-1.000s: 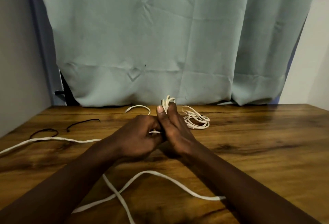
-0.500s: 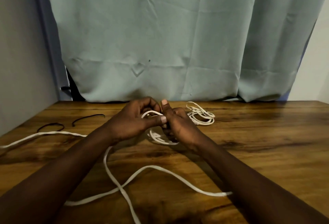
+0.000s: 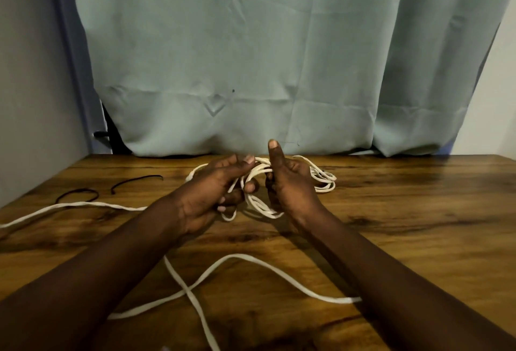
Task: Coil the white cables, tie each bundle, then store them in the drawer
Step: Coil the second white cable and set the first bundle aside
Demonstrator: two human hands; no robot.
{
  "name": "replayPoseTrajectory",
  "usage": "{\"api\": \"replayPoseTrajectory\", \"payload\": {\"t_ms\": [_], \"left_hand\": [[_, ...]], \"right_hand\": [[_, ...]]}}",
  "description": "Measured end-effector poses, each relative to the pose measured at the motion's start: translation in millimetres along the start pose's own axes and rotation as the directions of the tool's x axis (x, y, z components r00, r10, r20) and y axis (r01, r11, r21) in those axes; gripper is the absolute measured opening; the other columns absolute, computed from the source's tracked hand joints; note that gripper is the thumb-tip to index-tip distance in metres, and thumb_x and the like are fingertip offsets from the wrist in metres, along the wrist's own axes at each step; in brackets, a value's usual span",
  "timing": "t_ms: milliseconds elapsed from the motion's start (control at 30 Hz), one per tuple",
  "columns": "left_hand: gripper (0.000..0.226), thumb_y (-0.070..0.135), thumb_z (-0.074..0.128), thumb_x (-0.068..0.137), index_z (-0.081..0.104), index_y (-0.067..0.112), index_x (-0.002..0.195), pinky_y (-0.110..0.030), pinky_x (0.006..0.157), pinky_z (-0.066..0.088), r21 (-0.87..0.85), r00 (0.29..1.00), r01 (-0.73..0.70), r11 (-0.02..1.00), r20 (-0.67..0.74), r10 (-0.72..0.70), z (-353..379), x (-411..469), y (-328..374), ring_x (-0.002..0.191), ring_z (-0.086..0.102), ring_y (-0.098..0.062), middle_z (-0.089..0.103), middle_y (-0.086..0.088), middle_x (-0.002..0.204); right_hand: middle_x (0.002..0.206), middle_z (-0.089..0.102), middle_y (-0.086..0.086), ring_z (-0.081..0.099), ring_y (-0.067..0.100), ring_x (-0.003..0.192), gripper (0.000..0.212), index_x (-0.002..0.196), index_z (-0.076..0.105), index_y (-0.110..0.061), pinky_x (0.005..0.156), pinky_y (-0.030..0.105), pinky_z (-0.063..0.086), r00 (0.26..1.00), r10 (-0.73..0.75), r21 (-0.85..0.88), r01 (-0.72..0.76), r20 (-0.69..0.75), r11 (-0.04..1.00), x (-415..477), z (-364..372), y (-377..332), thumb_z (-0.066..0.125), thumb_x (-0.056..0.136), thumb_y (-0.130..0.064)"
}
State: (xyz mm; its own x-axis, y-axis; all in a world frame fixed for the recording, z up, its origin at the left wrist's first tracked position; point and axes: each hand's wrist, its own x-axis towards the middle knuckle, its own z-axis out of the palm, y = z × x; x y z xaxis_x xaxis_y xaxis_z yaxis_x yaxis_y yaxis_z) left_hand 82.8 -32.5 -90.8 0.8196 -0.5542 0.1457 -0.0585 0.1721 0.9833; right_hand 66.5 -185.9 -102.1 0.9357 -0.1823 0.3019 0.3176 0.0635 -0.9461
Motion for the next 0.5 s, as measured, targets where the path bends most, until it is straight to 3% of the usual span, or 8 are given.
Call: {"api": "replayPoseTrajectory", "payload": {"t_ms": [100,167,300,400,500], "left_hand": [[0.003,0.018,0.053,0.094,0.056,0.018,0.093,-0.020,0.041,0.008,-0.080,1.000,0.013,0.997,-0.008,-0.014,-4.8,0.6,5.8,0.032,0.023,-0.001,0.052,-0.003,0.067],[0.011,0.012,0.049,0.098,0.057,0.018,0.092,-0.018,0.039,0.010,-0.064,0.998,0.014,0.998,-0.054,-0.018,-7.2,2.0,8.3,0.033,0.023,-0.002,0.049,0.000,0.063],[0.017,0.012,0.046,0.099,0.056,0.018,0.086,-0.020,0.040,0.008,-0.029,0.994,0.013,1.000,-0.111,-0.016,-9.5,2.7,12.0,0.034,0.019,-0.002,0.041,0.004,0.055],[0.019,0.012,0.045,0.098,0.060,0.017,0.088,-0.020,0.039,0.008,-0.012,0.994,0.007,1.000,-0.110,-0.008,-9.3,1.5,12.6,0.035,0.018,-0.002,0.039,0.005,0.053],[0.021,0.010,0.044,0.099,0.064,0.019,0.099,-0.019,0.038,0.010,0.023,0.994,-0.019,1.000,-0.109,0.021,-6.9,2.3,10.9,0.037,0.018,-0.002,0.039,0.005,0.056]], "right_hand": [[0.045,0.029,-0.005,0.022,0.008,0.033,0.054,0.060,0.035,-0.022,0.039,0.015,0.018,0.994,0.079,0.042,-0.082,0.081,0.996,2.8,-2.0,-5.8,0.055,0.099,-0.054],[0.045,0.028,-0.004,0.023,0.008,0.032,0.056,0.062,0.041,-0.018,0.038,0.018,0.020,0.957,0.178,0.044,-0.192,0.228,0.980,2.7,-6.4,-12.2,0.049,0.099,-0.059],[0.043,0.025,-0.007,0.023,0.008,0.033,0.057,0.065,0.049,-0.017,0.046,0.028,0.025,0.769,0.284,0.116,-0.420,0.573,0.900,3.5,-11.3,-16.7,0.036,0.103,-0.057],[0.043,0.027,-0.009,0.025,0.008,0.033,0.047,0.067,0.049,-0.018,0.047,0.028,0.028,0.704,0.274,0.180,-0.497,0.655,0.849,5.6,-13.4,-13.8,0.038,0.105,-0.044],[0.042,0.031,-0.009,0.029,0.008,0.033,0.042,0.068,0.055,-0.017,0.047,0.028,0.030,0.690,0.263,0.225,-0.532,0.675,0.816,6.0,-17.4,-11.7,0.042,0.103,-0.035]]}}
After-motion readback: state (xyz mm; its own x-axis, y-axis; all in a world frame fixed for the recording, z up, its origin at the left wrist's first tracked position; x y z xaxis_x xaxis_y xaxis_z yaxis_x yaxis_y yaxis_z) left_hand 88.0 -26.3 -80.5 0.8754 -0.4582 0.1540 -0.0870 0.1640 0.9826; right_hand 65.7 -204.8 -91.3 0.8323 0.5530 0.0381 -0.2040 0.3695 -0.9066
